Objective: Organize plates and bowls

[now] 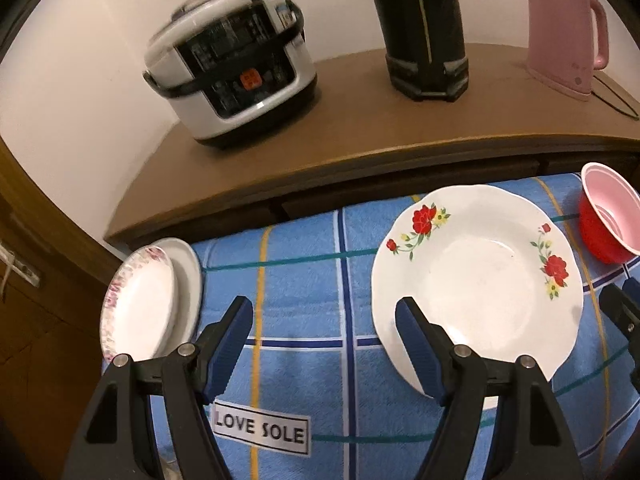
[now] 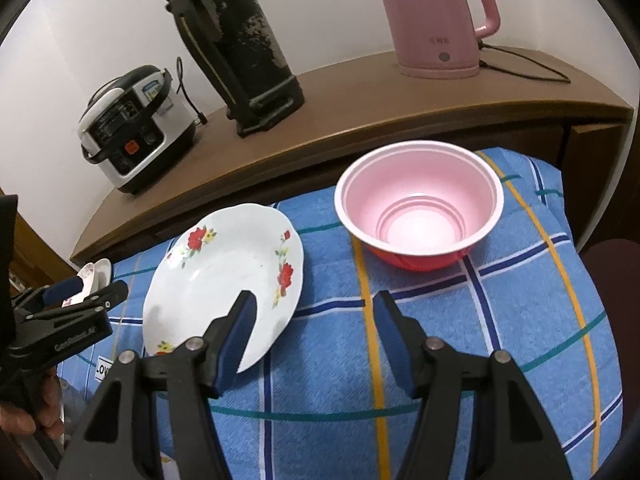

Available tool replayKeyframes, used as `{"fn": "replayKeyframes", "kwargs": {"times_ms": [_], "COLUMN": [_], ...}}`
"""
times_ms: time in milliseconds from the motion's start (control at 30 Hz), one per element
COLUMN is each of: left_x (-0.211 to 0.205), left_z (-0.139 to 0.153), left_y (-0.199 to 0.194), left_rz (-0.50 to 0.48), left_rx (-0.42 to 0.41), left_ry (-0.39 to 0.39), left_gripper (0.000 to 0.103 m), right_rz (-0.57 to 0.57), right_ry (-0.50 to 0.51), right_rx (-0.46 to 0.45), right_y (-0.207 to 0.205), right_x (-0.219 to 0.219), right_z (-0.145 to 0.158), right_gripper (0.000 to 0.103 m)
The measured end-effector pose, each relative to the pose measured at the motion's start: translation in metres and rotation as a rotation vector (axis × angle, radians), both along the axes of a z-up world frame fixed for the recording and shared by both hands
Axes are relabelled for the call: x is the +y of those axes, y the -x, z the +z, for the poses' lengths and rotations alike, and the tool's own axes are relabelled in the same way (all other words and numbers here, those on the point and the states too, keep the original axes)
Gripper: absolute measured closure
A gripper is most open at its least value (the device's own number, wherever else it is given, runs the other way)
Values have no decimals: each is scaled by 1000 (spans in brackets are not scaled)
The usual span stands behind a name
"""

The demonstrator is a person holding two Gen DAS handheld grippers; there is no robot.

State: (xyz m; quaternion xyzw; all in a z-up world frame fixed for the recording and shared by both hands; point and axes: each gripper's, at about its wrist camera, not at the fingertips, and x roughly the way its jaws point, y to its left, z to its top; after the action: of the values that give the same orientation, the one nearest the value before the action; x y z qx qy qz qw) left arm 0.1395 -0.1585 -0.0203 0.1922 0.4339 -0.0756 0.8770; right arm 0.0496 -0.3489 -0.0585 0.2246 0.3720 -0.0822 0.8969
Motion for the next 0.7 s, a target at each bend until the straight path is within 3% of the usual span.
{"fn": "replayKeyframes", "kwargs": {"times_ms": [200, 567, 700], "left_x": [14, 10, 4], "left_z": [-13, -32, -36], "left_y": [-27, -45, -48], "left_rz": [60, 59, 47], "left_rx": [110, 161, 173], "left_ry": [87, 120, 137], "left_gripper": [27, 27, 27], "right_rz": [-16, -16, -9], "right_ry": [-19, -47, -33], "right_rx": [11, 33, 41], "right_y": [-7, -25, -32], "right_x": [-3, -1, 2], "right_z": [-8, -19, -22], "right_gripper": [41, 41, 51]}}
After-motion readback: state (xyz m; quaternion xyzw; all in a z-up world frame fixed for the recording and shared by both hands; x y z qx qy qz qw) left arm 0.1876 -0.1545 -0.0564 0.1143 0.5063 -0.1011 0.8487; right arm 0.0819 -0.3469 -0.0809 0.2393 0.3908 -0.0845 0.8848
